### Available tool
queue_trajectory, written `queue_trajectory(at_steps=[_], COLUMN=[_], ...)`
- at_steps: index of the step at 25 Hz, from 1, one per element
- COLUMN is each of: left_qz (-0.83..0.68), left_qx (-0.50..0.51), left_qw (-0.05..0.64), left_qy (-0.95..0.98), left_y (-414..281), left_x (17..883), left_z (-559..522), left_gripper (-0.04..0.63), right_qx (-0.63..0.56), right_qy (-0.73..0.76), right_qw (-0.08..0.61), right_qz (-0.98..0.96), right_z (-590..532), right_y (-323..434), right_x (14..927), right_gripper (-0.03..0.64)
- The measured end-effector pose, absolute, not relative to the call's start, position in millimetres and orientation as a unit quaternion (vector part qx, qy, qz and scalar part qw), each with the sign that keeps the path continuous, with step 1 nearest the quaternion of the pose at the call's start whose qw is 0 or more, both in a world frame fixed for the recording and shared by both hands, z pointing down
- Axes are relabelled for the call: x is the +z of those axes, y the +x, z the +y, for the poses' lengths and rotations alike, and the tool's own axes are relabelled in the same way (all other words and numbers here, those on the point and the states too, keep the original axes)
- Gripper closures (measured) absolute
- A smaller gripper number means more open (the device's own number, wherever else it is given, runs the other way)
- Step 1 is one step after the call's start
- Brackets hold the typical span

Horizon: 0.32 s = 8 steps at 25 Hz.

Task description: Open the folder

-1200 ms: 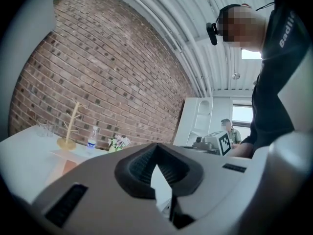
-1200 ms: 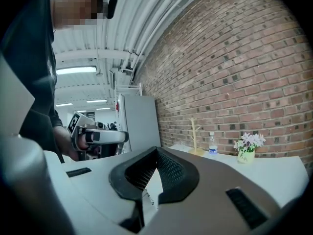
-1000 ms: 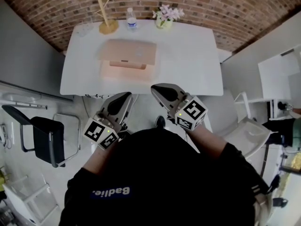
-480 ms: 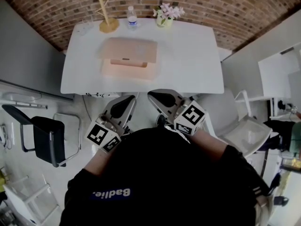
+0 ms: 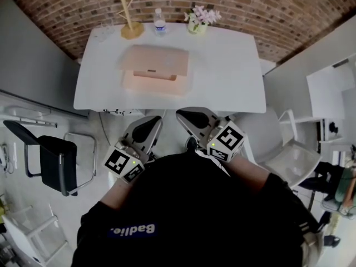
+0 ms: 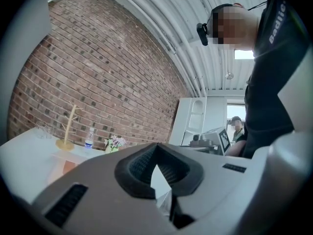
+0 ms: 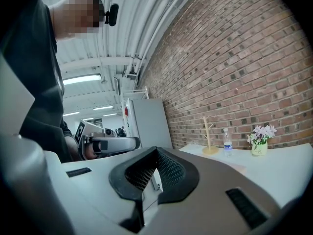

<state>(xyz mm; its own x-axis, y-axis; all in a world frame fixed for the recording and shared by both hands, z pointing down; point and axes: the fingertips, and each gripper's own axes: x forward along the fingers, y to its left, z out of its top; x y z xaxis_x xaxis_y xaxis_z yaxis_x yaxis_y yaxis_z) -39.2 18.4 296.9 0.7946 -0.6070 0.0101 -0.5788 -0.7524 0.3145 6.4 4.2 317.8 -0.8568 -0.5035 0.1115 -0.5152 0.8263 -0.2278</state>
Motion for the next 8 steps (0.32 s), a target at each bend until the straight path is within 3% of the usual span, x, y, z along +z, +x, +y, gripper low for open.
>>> queue_trajectory(at_steps=[8], left_qz=[-0.315], left_qx=[-0.046], left_qw=[0.15], left_qy=[0.936], left_y=[-46.1], left_x=[297.5], left_z=[24.3], left_gripper=[0.594], right_qx=[0.124], right_qy=[0.261], right_qw=[0.038], right_qz=[-0.957], right_z=[6.7], right_y=[3.5], right_x=[319.2], right_gripper=[0.589])
